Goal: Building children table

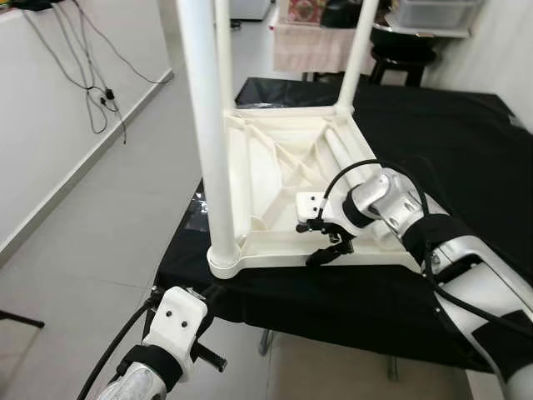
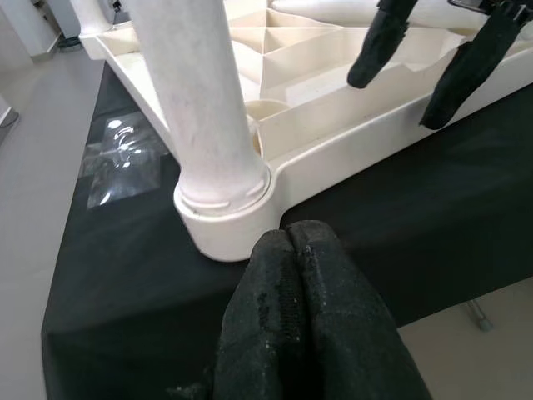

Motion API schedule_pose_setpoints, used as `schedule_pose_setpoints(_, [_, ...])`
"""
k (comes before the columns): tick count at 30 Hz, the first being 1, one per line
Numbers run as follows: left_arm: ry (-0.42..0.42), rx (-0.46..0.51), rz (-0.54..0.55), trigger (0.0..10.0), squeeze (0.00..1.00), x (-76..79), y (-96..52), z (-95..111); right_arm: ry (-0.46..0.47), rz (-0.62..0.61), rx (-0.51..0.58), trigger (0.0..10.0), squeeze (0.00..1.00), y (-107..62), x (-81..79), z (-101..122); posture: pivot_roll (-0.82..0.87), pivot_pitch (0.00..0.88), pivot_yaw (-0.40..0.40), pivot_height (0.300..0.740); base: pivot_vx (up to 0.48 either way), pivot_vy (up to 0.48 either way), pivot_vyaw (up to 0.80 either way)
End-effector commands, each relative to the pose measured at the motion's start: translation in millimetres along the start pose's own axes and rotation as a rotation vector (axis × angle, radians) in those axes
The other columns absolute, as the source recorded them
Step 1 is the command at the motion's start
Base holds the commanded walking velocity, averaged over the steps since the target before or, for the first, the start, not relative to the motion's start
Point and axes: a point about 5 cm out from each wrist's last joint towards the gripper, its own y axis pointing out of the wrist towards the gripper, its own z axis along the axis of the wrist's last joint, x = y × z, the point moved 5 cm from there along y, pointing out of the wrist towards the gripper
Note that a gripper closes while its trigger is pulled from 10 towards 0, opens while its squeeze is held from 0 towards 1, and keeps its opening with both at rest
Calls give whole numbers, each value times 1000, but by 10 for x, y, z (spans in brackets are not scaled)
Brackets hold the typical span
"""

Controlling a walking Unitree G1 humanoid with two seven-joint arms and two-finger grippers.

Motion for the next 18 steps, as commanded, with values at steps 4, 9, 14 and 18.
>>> schedule_pose_setpoints(4, [14, -15, -13, 10000, 0, 3, -21, -20, 13, 52, -77, 10000, 0, -33, -66, -194, 39, 92, -57, 740, 0, 0, 0])
schedule_pose_setpoints(9, [15, -17, -15, 10000, 0, 4, -18, -23, 7, 62, -73, 10000, 0, -61, -68, -196, 35, 93, -57, 740, 0, 0, 0])
schedule_pose_setpoints(14, [15, -18, -16, 10000, 0, 6, -11, -29, -6, 75, -138, 10000, 0, -8, -113, -305, 31, 91, -59, 740, 0, 0, 0])
schedule_pose_setpoints(18, [16, -16, -14, 10000, 0, 3, -1, -28, 0, 61, -195, 3608, 0, 150, -169, -399, 31, 91, -61, 740, 0, 0, 0])
